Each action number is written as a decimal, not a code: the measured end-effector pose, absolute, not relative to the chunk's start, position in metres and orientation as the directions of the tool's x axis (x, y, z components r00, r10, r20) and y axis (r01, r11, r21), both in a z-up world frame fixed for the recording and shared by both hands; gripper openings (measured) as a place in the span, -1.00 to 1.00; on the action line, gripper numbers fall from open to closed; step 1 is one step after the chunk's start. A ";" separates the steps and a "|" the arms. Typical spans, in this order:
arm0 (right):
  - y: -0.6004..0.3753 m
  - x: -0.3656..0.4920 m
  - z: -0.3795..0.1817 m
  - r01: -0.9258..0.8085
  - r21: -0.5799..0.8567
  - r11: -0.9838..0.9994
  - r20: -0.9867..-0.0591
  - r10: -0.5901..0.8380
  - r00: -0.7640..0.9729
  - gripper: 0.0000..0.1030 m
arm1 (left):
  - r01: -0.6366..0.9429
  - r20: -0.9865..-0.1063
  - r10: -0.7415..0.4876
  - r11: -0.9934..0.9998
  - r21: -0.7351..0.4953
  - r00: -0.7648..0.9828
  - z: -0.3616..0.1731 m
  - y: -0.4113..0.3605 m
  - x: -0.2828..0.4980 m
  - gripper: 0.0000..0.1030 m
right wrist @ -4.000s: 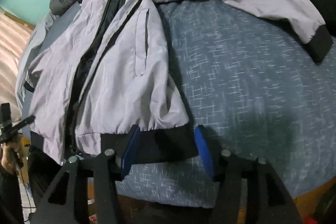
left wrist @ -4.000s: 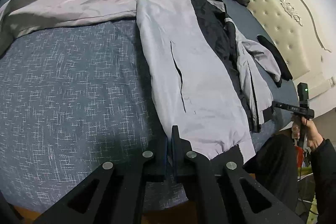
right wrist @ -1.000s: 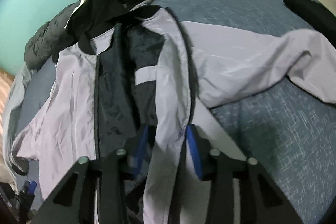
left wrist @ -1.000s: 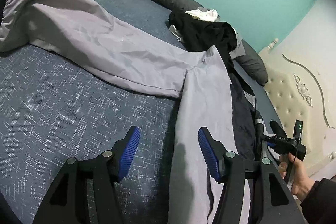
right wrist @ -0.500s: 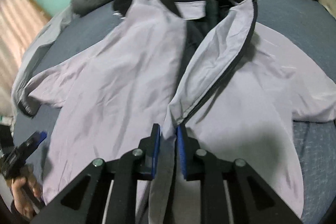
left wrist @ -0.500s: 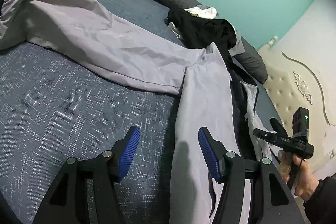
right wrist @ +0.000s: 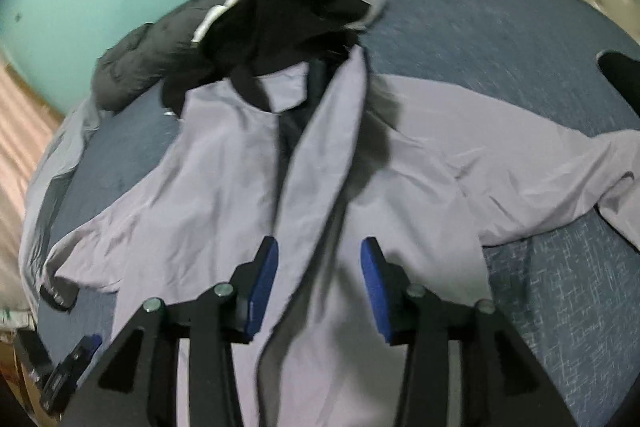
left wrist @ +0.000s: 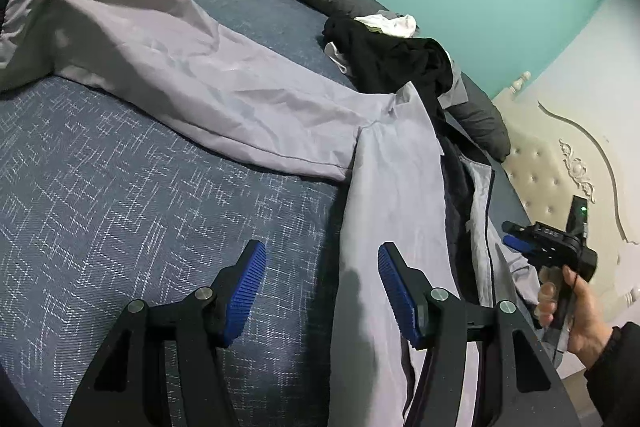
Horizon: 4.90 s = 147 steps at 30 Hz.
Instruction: Fold clothes
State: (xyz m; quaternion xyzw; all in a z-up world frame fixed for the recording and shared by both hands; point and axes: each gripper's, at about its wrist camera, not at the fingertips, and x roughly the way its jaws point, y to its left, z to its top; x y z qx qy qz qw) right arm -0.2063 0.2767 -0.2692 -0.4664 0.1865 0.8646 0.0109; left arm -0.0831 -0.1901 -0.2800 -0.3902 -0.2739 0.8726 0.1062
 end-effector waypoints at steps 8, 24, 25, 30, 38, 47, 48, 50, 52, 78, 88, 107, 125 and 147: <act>0.279 -0.237 -0.290 -0.215 0.333 -0.918 -0.811 -0.162 -0.562 -0.16 | 0.028 -0.623 0.404 -0.825 -0.565 -0.669 -0.282 -0.190 -0.088 0.22; 0.201 -0.263 -0.275 -0.053 0.001 -0.999 -0.813 0.030 -0.582 -0.92 | 0.017 -0.612 0.417 -0.817 -0.576 -0.672 -0.280 -0.193 -0.088 0.22; 0.195 -0.267 -0.278 -0.048 -0.013 -0.999 -0.820 0.038 -0.571 -0.92 | 0.017 -0.612 0.417 -0.817 -0.576 -0.671 -0.280 -0.193 -0.088 0.22; 0.169 -0.283 -0.293 -0.023 -0.081 -0.996 -0.853 0.081 -0.516 -0.92 | 0.026 -0.615 0.417 -0.814 -0.580 -0.670 -0.282 -0.196 -0.086 0.22; 0.186 -0.291 -0.308 -0.030 0.047 -0.998 -0.879 -0.027 -0.477 -0.66 | 0.015 -0.613 0.429 -0.812 -0.584 -0.663 -0.280 -0.192 -0.091 0.22; 0.245 -0.236 -0.254 -0.079 0.228 -0.970 -0.762 -0.127 -0.635 -0.60 | 0.016 -0.622 0.409 -0.827 -0.562 -0.668 -0.279 -0.189 -0.089 0.23; 0.250 -0.234 -0.256 -0.085 0.222 -0.971 -0.768 -0.120 -0.629 -0.60 | 0.016 -0.624 0.407 -0.829 -0.558 -0.667 -0.279 -0.188 -0.089 0.23; 0.253 -0.227 -0.267 -0.081 0.193 -0.978 -0.794 -0.107 -0.598 -0.60 | 0.017 -0.627 0.406 -0.831 -0.555 -0.664 -0.280 -0.188 -0.089 0.23; 0.246 -0.227 -0.276 -0.058 0.188 -0.980 -0.808 -0.120 -0.577 -0.61 | 0.017 -0.630 0.406 -0.832 -0.555 -0.662 -0.282 -0.187 -0.090 0.23; 0.248 -0.166 -0.277 0.001 0.197 -0.980 -0.866 -0.174 -0.469 -0.65 | -0.032 -0.638 0.416 -0.851 -0.524 -0.648 -0.262 -0.166 -0.081 0.30; 0.327 -0.091 -0.253 -0.089 0.168 -0.982 -0.887 -0.111 -0.448 -0.50 | -0.094 -0.655 0.396 -0.890 -0.446 -0.644 -0.213 -0.137 -0.065 0.36; 0.384 0.020 -0.282 -0.111 0.296 -0.949 -0.910 -0.244 -0.335 -0.16 | -0.153 -0.857 0.315 -0.949 -0.277 -0.408 -0.218 -0.134 -0.010 0.43; 0.379 0.070 -0.302 -0.061 0.266 -0.962 -0.926 -0.237 -0.295 -0.96 | -0.215 -0.897 0.322 -0.940 -0.265 -0.303 -0.250 -0.120 0.014 0.42; 0.463 0.073 -0.244 -0.260 0.375 -0.890 -0.842 -0.209 -0.497 -0.43 | -0.163 -0.837 0.355 -0.935 -0.316 -0.417 -0.212 -0.140 -0.008 0.43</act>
